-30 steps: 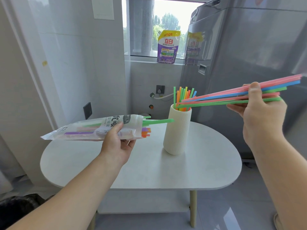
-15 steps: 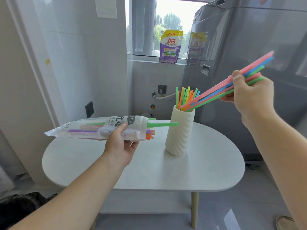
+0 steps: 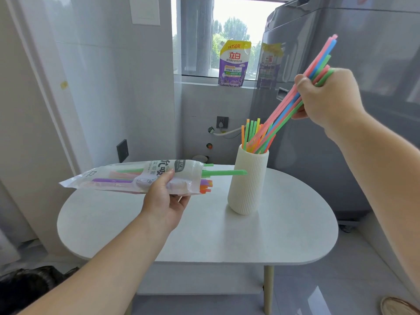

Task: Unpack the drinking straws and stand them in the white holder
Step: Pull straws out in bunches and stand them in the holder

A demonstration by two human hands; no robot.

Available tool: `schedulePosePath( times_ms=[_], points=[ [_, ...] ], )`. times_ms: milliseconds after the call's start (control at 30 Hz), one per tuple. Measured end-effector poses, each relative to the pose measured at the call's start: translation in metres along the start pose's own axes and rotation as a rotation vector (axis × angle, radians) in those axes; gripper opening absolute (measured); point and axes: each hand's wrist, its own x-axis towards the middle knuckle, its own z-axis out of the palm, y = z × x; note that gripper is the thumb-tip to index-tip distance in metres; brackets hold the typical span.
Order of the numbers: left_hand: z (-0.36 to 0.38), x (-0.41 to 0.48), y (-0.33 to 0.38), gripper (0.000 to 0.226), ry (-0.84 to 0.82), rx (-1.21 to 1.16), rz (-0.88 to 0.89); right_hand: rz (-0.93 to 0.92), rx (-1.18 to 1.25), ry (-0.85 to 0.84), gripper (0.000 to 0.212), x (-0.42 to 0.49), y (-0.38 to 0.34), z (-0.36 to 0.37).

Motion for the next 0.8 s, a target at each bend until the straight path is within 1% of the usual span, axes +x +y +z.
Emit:
schedulePosePath(
  times_ms=[333,467,567,700,800],
  points=[
    [0.001,-0.002,0.001,0.038,-0.013,0.006,0.008,0.000,0.005,0.072,0.025,-0.002,0.000,-0.016],
    [0.003,-0.004,-0.001,0.033,-0.008,0.010,0.002,0.027,0.008,0.047,0.026,-0.004,0.005,-0.015],
    [0.004,-0.005,-0.001,0.035,0.003,0.013,-0.002,0.037,0.002,0.027,0.027,-0.005,0.008,-0.014],
    [0.002,-0.004,0.000,0.028,-0.002,0.015,-0.005,0.034,-0.004,0.009,0.027,-0.002,0.006,-0.013],
    [0.002,-0.004,0.000,0.029,0.001,0.017,-0.005,0.033,-0.001,0.004,0.027,0.002,0.005,-0.011]
  ],
)
